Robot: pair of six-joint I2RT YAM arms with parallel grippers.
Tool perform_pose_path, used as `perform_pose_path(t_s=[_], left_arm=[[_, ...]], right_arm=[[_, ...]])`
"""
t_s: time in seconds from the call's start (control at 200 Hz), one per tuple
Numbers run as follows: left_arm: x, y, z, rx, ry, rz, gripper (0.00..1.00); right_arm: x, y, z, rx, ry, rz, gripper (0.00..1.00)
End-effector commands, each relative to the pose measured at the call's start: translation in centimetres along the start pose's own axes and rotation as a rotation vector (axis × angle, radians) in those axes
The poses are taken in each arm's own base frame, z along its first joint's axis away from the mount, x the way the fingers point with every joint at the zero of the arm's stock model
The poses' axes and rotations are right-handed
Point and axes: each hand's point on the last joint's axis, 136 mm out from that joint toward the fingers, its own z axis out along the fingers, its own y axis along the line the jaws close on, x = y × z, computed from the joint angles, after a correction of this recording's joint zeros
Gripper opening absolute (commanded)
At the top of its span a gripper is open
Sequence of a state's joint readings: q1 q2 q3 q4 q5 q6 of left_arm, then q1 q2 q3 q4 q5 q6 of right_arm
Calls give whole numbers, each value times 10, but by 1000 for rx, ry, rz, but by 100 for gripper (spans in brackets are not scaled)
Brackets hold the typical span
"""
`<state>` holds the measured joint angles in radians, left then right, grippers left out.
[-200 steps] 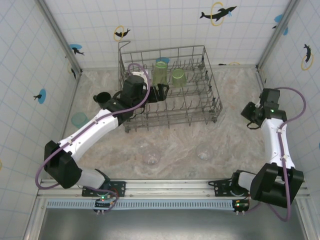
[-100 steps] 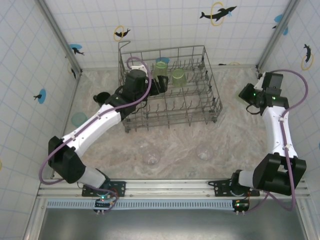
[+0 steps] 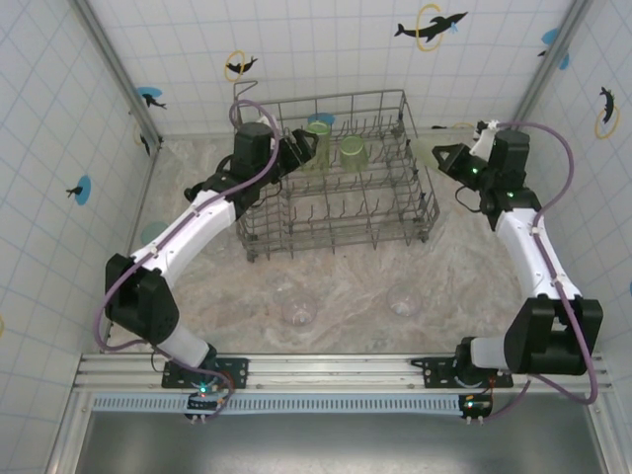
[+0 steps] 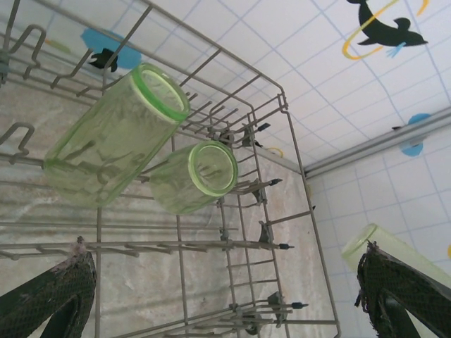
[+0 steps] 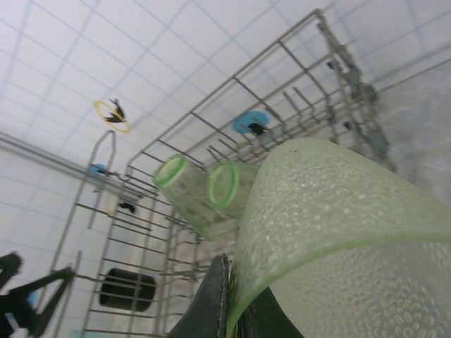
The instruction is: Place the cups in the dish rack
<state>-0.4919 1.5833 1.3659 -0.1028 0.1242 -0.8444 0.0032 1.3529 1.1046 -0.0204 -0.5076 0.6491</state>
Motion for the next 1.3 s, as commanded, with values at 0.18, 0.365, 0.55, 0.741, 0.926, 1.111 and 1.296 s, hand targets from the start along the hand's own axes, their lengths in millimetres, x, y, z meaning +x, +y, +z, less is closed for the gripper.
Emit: perform_pose_path(t_s=[0.18, 0.365, 0.55, 0.741, 0.926, 1.111, 1.296], left_arm=[[-3, -4, 6, 61, 26, -121, 98], [0, -5, 14, 87, 59, -202, 98], [3, -14, 22, 156, 91, -293, 98], [5, -22, 28, 208, 112, -338, 98], [11, -27, 23, 290, 124, -394, 98], [10, -28, 22, 303, 116, -410, 98], [7, -40, 20, 362, 121, -426, 98]], right_arm=[[17, 73, 35, -315, 23, -60, 0], [38, 98, 44, -458, 40, -63, 0], [46, 113, 42, -594, 56, 2, 0], [58, 129, 46, -656, 100, 7, 0], [61, 134, 49, -674, 108, 12, 0], [64, 142, 49, -701, 117, 9, 0], [70, 149, 49, -732, 132, 17, 0]])
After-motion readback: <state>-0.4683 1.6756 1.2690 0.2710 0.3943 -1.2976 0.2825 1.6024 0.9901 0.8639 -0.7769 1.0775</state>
